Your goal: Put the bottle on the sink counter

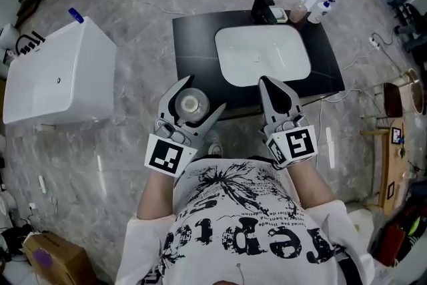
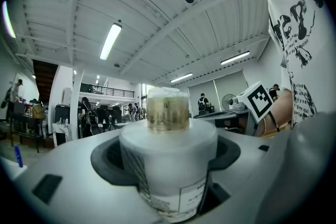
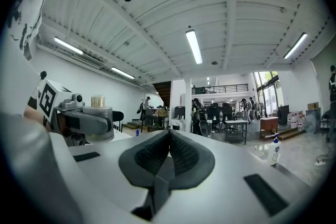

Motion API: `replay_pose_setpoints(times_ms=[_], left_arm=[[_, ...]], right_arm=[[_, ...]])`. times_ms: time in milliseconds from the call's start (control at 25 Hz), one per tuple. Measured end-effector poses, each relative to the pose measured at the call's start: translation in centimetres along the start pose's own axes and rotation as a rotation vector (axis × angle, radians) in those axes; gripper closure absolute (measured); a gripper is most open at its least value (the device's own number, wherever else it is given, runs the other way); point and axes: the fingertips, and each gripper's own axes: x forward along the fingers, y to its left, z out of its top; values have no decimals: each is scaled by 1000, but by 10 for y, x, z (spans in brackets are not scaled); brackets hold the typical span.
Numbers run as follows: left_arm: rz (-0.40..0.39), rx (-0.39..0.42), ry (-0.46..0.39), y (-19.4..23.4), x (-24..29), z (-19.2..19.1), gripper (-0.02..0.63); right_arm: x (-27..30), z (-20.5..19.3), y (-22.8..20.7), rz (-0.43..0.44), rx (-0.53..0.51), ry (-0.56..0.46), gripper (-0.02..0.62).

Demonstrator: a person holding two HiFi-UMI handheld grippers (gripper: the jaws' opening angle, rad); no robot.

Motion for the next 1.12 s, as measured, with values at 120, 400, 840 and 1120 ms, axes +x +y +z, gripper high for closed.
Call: replay_pose_setpoints(times_ms=[120,400,840,1120], left_arm=[[3,-16,16,34,14,-10,258],[41,-27,66,90,64,-49,258],[204,-77,124,197,184,-131,258],[265,-110,239,251,240,-234,259]], right_arm=[[35,-5,-1,23,10,6,580],[104,-34,-32,59,15,54,580],[252,-83,-113,210,27,117,580],[330,-147,-155,262,24,187,580]])
